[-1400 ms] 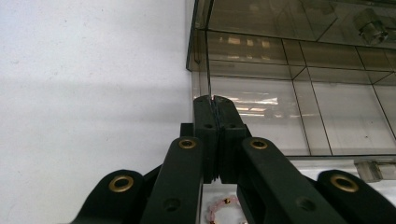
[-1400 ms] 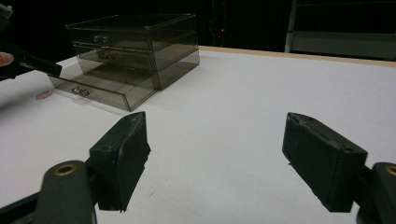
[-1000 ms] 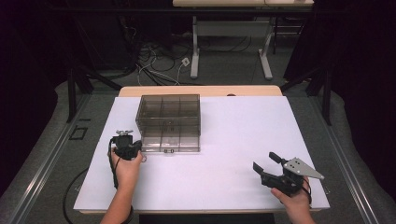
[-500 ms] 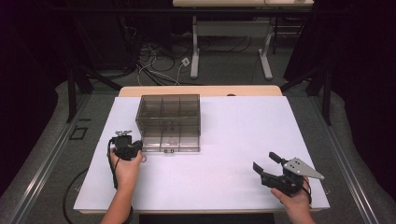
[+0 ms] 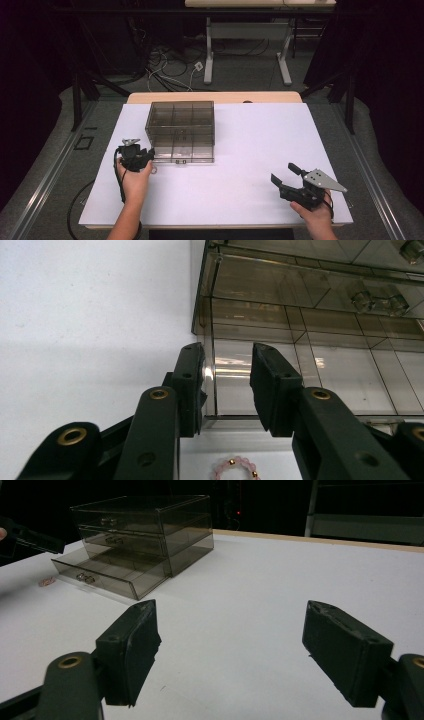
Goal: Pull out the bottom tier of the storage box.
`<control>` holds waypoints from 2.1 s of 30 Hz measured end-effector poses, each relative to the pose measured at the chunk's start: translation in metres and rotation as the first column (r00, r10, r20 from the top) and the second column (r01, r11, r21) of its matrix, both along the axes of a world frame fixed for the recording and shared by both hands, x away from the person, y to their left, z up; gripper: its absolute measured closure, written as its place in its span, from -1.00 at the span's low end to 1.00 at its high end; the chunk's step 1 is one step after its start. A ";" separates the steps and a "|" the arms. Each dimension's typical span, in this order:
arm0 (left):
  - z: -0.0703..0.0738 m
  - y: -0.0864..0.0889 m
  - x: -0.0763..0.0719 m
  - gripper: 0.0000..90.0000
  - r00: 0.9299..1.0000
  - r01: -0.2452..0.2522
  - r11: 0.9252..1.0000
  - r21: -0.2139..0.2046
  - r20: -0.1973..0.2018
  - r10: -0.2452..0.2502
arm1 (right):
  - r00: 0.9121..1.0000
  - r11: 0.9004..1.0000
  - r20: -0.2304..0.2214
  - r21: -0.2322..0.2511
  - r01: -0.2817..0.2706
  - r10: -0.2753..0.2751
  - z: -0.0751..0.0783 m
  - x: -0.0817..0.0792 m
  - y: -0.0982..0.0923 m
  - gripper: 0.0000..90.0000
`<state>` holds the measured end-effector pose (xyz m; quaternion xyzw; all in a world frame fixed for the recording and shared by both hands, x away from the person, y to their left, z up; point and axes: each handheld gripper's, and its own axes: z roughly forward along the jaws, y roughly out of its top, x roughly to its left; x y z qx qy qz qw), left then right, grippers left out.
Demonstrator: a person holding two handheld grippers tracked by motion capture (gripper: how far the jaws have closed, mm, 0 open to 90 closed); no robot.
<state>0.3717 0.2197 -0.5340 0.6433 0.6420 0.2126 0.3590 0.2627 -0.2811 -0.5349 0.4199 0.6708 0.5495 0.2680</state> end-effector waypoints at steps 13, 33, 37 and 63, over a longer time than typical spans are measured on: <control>0.005 0.000 -0.007 0.13 0.997 0.054 0.998 -0.035 0.051 -0.052 | 1.000 1.000 0.001 0.002 0.000 0.000 0.000 0.000 0.000 -0.51; 0.010 -0.003 -0.023 -0.23 0.981 0.141 0.988 -0.056 0.139 -0.132 | 1.000 1.000 0.002 -0.004 -0.003 0.003 0.000 0.000 0.000 -0.51; 0.012 -0.002 -0.027 -0.23 0.980 0.152 0.987 -0.054 0.139 -0.144 | 1.000 1.000 0.002 -0.001 -0.002 0.002 0.000 0.000 0.000 -0.51; 0.001 0.004 -0.049 -0.23 0.971 0.199 0.980 -0.004 0.134 -0.197 | 1.000 1.000 0.004 -0.007 -0.008 0.008 0.000 0.000 0.001 -0.51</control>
